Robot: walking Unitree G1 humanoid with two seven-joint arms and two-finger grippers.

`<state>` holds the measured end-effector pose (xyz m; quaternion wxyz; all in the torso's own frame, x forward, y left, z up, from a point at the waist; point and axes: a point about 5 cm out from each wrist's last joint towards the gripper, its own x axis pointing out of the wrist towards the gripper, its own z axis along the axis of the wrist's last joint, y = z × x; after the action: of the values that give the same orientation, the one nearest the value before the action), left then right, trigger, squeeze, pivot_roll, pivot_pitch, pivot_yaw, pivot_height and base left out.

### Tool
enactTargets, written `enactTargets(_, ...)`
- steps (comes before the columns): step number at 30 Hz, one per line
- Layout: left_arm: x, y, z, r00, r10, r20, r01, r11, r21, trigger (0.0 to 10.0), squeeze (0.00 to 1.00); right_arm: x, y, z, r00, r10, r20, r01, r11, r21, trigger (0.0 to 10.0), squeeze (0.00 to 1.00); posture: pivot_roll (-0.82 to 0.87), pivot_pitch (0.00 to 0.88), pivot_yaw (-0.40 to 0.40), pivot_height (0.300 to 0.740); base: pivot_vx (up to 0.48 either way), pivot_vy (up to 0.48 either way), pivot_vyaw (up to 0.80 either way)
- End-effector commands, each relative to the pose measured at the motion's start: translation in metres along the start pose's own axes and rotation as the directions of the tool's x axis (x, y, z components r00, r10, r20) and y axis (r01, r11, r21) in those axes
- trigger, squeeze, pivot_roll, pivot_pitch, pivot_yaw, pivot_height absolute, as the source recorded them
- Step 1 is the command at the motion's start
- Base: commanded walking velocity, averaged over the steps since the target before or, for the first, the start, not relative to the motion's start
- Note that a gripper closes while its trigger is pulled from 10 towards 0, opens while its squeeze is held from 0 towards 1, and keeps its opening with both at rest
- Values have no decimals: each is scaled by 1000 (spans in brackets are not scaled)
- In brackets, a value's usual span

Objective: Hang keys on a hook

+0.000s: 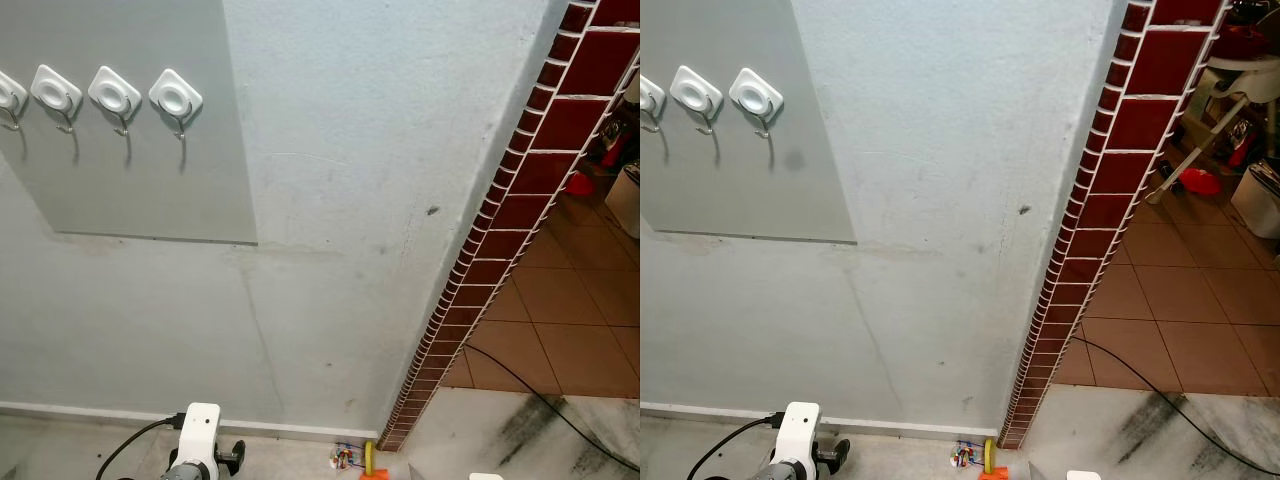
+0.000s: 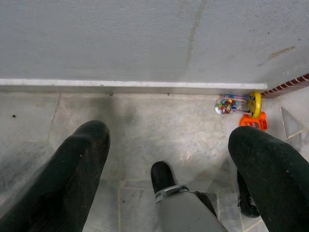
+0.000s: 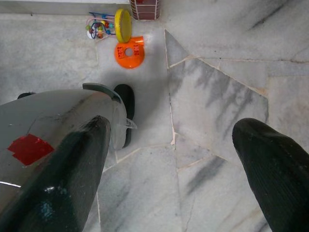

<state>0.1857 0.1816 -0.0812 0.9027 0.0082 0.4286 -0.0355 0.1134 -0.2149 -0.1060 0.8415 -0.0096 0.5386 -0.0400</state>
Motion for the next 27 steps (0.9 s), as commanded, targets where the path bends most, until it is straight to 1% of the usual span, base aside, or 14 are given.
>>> enactTargets(1,-6,16,-9,999,37,2,-37,999,40,10000,0,3,8,41,985,-5,170,29,990,-138,10000,0,-79,0,43,740,0,0,0)
enactTargets(3,-7,18,-8,998,58,20,-59,997,50,10000,0,3,10,34,990,-10,140,33,986,-162,10000,0,-93,0,50,740,0,0,0)
enactTargets(27,-7,18,-8,998,58,20,-59,997,50,10000,0,3,10,34,990,-10,140,33,986,-162,10000,0,-93,0,50,740,0,0,0)
